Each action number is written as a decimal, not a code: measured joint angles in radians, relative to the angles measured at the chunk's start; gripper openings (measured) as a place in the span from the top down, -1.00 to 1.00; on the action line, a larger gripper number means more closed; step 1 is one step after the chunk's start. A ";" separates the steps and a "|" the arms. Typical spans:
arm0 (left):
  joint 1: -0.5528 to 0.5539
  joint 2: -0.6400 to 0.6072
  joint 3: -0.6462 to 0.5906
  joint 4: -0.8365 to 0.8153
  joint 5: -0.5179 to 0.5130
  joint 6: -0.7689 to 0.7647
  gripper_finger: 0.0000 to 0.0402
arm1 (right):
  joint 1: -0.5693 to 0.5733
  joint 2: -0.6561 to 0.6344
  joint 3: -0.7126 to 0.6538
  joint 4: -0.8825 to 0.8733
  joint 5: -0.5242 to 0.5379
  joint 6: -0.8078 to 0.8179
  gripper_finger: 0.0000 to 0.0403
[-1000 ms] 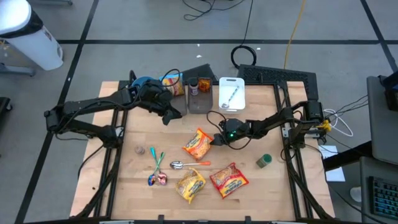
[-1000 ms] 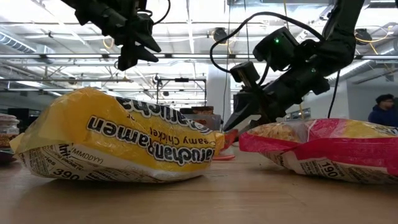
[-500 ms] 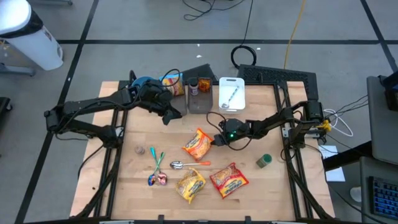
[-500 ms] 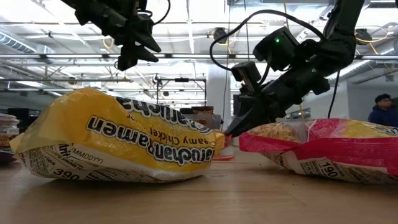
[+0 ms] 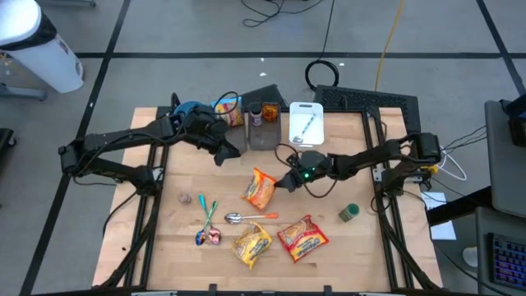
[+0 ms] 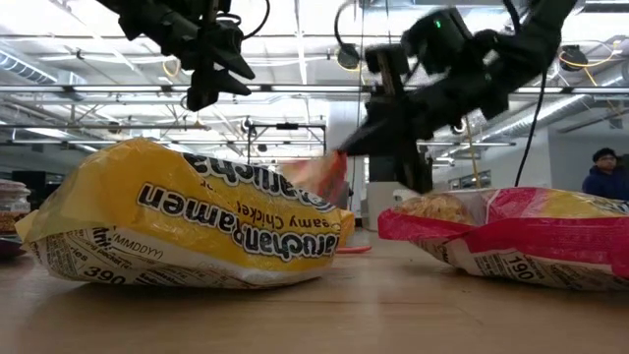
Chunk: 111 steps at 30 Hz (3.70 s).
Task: Pick & Place Food Item
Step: Put the orange noodle pack into the left black bin
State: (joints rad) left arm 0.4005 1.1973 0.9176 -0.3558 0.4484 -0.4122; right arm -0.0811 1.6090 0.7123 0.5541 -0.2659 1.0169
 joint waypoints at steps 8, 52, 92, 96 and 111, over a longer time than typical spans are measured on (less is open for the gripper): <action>0.000 0.000 0.017 0.026 0.000 0.078 0.37 | -0.016 -0.095 0.209 -0.366 -0.027 -0.238 1.00; -0.182 0.387 0.776 -0.606 -0.003 0.770 0.37 | -0.061 -0.094 0.620 -0.678 -0.337 -0.613 1.00; -0.164 0.470 0.775 -0.619 0.046 0.751 0.37 | -0.063 -0.095 0.663 -0.715 -0.287 -0.693 1.00; -0.163 0.470 0.775 -0.616 0.050 0.751 0.37 | -0.063 -0.095 0.663 -0.710 -0.289 -0.693 1.00; -0.163 0.470 0.775 -0.576 0.104 0.746 0.77 | -0.064 -0.095 0.663 -0.714 -0.312 -0.697 1.00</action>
State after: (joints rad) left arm 0.2379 1.6672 1.6924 -0.9318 0.5528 0.3338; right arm -0.1450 1.5139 1.3750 -0.1600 -0.5779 0.3195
